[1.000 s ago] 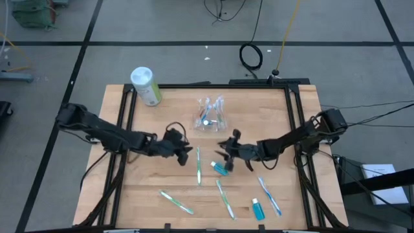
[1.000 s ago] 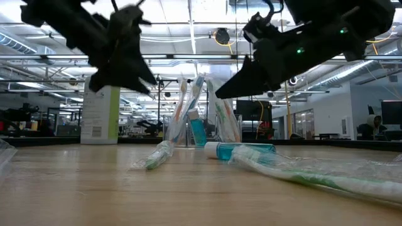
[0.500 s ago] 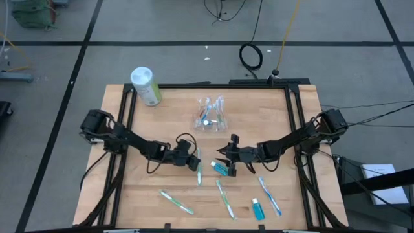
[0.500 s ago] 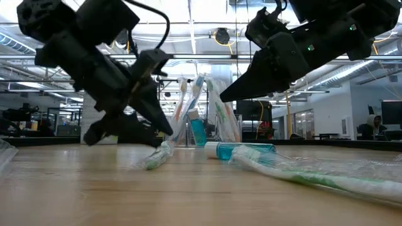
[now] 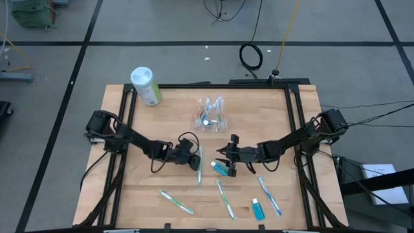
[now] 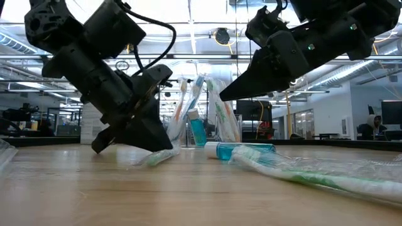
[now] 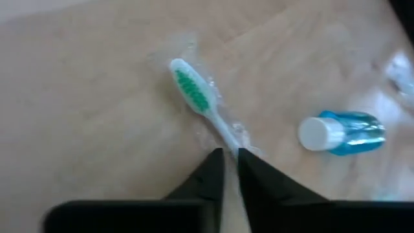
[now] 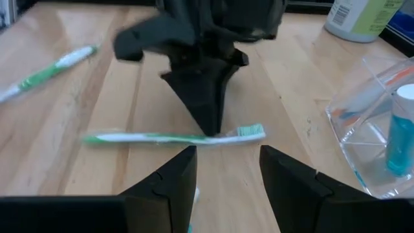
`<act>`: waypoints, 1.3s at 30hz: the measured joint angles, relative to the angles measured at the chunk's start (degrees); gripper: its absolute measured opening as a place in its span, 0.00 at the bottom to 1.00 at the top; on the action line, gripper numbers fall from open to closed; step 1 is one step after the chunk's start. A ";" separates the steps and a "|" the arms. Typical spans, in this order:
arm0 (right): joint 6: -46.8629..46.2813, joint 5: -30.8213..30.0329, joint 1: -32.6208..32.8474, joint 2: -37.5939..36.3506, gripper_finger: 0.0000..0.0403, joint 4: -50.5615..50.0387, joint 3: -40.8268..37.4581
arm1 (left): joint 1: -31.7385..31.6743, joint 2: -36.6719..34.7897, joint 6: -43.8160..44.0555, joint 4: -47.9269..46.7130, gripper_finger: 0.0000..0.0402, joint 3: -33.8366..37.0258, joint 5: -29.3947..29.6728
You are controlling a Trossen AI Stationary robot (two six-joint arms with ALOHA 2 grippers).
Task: Pick & Place toothbrushing station
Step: Put the green toothbrush to the left of the transparent organizer
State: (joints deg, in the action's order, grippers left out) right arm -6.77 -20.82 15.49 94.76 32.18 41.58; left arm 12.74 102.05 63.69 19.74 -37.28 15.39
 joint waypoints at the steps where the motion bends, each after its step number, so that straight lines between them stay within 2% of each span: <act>1: -0.37 0.02 0.00 0.00 0.40 0.24 0.00 | -0.45 0.01 -0.91 -0.06 0.07 0.03 -0.01; 3: -0.67 0.02 0.00 0.00 0.40 0.40 0.00 | -1.25 0.01 -1.96 0.01 0.02 0.07 -0.15; 8: -0.26 0.03 0.00 0.00 0.40 0.17 0.00 | -1.89 -2.11 -5.26 -1.11 0.03 0.23 -1.43; 14: 0.05 0.09 0.00 0.00 0.40 0.07 0.00 | -1.66 -8.82 -11.06 -0.48 0.03 0.26 -2.65; 19: 0.14 0.11 0.00 0.00 0.40 -0.82 0.00 | -1.68 -10.62 -16.04 -0.97 0.15 0.21 -2.72; 22: 0.14 0.13 0.00 0.00 0.40 -1.22 -0.02 | -3.15 -10.59 -18.21 -3.51 0.25 0.20 -4.83; 27: 0.14 0.13 0.00 0.00 0.40 -1.35 -0.02 | -5.83 -10.33 -17.56 -8.04 0.44 0.20 -6.64; 31: 0.15 0.15 0.00 0.00 0.40 -1.54 -0.02 | -6.19 -7.99 -17.08 -5.17 0.56 0.20 -6.35; 35: 0.14 0.15 0.00 0.00 0.40 -1.74 -0.02 | -5.80 -3.46 -15.33 0.60 0.63 0.09 -6.38; 39: 0.08 0.17 0.00 0.00 0.40 -2.19 -0.02 | -6.05 -0.72 -12.98 2.47 0.65 -0.07 -6.12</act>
State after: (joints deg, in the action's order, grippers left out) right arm -6.70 -20.64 15.49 94.76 29.99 41.56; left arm 6.68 101.33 50.71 22.21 -37.34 9.27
